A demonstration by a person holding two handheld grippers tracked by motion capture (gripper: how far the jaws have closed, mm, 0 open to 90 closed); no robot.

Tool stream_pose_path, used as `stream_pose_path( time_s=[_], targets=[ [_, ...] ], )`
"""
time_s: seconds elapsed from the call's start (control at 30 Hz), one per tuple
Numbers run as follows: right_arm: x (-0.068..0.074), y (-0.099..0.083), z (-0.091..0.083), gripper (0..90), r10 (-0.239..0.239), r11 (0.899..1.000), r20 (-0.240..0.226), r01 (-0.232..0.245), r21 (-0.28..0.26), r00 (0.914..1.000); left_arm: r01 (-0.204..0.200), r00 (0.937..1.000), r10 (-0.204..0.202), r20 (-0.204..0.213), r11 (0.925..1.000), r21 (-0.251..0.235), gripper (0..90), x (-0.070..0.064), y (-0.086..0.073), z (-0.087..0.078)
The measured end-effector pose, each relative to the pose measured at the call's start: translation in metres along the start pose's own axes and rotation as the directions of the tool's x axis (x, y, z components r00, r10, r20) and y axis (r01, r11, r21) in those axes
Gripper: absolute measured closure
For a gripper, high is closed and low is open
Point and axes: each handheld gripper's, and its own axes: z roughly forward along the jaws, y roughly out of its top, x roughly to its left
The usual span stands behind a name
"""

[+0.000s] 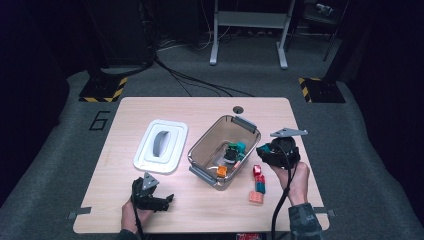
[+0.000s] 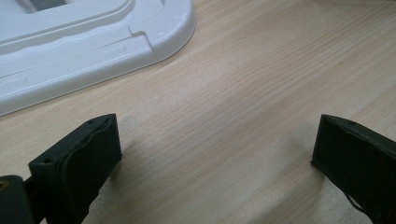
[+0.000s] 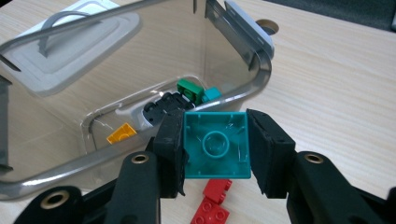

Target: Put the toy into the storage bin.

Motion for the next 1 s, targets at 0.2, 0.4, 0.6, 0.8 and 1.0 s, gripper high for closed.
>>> stream_pose_path(
  time_s=[0.2, 0.4, 0.6, 0.8, 1.0],
  targets=[
    [0.010, 0.015, 0.001, 59.0, -0.027, 1.000, -0.015, 0.027, -0.006, 0.9995, 0.000, 1.0000, 0.000, 0.000, 1.0000, 0.000, 1.0, 0.000, 0.000, 0.000],
    [0.020, 0.024, 0.007, 59.0, -0.046, 0.999, -0.041, 0.046, 0.001, 0.9981, 0.000, 1.0000, 0.000, 0.000, 1.0000, 0.000, 1.0, 0.000, 0.000, 0.000],
    [0.032, 0.029, 0.016, 58.9, -0.064, 0.998, -0.076, 0.066, 0.016, 0.9951, -0.001, 1.0000, 0.001, 0.002, 1.0000, 0.001, 1.0, 0.000, 0.000, 0.000],
    [0.042, 0.030, 0.026, 58.9, -0.104, 0.993, -0.111, 0.109, 0.040, 0.9884, 0.000, 1.0000, 0.000, 0.000, 1.0000, 0.000, 1.0, 0.000, 0.000, 0.000],
    [0.055, 0.025, 0.040, 58.9, -0.132, 0.985, -0.147, 0.147, 0.095, 0.9803, -0.001, 1.0000, 0.001, 0.002, 1.0000, 0.001, 1.0, 0.000, 0.000, 0.000]
  ],
)
